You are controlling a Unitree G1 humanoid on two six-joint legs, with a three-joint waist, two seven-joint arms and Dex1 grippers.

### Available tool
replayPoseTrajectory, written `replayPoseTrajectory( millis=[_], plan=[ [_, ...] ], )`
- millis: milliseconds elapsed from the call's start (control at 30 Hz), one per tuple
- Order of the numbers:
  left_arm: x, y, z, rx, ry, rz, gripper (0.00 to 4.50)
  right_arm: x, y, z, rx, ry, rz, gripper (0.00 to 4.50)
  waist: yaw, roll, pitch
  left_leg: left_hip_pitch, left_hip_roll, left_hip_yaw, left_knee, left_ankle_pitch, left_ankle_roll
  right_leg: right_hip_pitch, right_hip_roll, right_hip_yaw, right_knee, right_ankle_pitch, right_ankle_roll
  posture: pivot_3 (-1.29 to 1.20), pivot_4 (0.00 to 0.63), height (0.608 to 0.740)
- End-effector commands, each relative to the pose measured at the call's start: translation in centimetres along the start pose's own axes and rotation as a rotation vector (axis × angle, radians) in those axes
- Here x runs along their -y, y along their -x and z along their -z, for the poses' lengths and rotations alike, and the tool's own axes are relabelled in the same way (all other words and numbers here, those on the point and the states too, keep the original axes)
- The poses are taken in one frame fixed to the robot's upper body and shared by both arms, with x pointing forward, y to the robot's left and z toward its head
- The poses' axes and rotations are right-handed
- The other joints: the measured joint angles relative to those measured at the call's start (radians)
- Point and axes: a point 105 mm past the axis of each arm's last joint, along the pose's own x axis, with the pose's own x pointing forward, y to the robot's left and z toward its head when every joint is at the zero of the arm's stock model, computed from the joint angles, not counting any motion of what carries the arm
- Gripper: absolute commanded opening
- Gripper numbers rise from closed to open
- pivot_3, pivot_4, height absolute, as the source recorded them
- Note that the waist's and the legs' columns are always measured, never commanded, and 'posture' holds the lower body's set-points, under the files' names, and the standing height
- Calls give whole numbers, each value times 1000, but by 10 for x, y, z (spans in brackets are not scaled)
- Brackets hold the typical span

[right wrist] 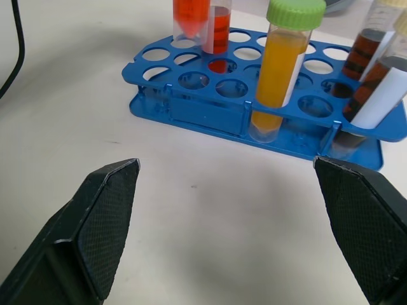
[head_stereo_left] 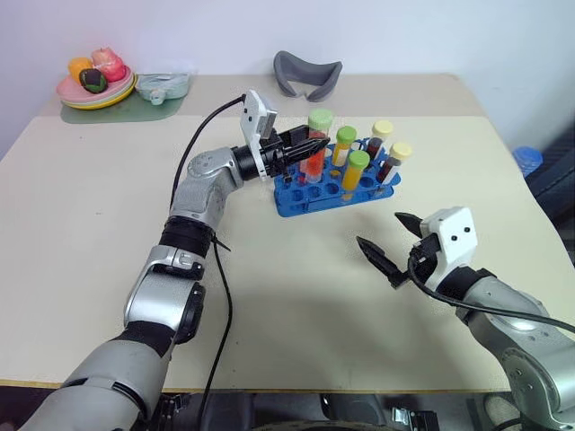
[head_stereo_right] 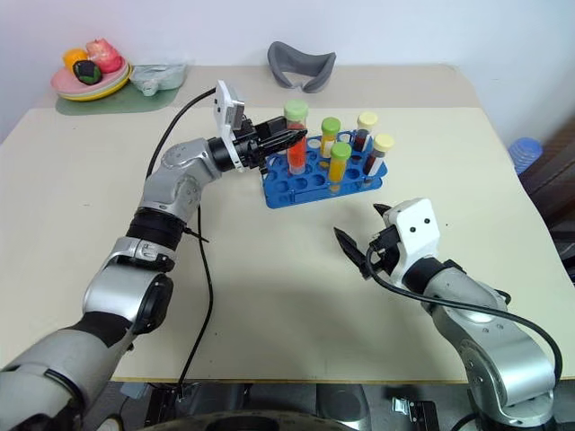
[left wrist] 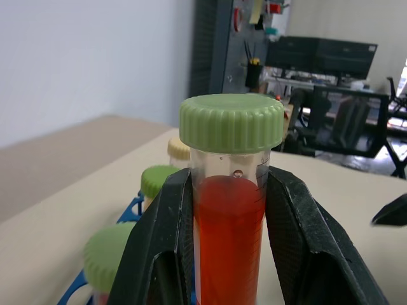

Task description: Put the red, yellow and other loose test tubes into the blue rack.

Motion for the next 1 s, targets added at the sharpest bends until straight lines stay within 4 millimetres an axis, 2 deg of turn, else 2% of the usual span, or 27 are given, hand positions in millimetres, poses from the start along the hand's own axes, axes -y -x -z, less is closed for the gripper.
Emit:
replayPoseTrajectory(
  millis=[33, 167, 333, 633, 1000],
  plan=[
    [0, -6, -9, 22, -46, 43, 1410, -1, 8, -17, 83, 24, 24, 4500, 0, 0, 0, 0, 0, 0, 0, 0, 0, 0, 0, 0, 0, 0, 0, 0, 150, 740],
    [6, -11, -2, 16, -40, 82, 1410, 0, 18, -16, 87, 27, 32, 4500, 1, 0, 0, 0, 0, 0, 0, 0, 0, 0, 0, 0, 0, 0, 0, 0, 150, 740],
    [6, -8, 7, 4, -67, 85, 1410, 2, 28, -16, 87, 39, 39, 4500, -2, 0, 0, 0, 0, 0, 0, 0, 0, 0, 0, 0, 0, 0, 0, 0, 150, 740],
    [11, -8, 26, -43, -162, 62, 1410, 3, 28, -15, 96, 39, 38, 4500, 0, 0, 0, 0, 0, 0, 0, 0, 0, 0, 0, 0, 0, 0, 0, 0, 150, 740],
    [8, -8, 28, -15, -109, 6, 1410, 4, 28, -16, 88, 45, 24, 4500, 0, 0, 0, 0, 0, 0, 0, 0, 0, 1, 0, 0, 0, 0, 0, 0, 150, 740]
  ],
)
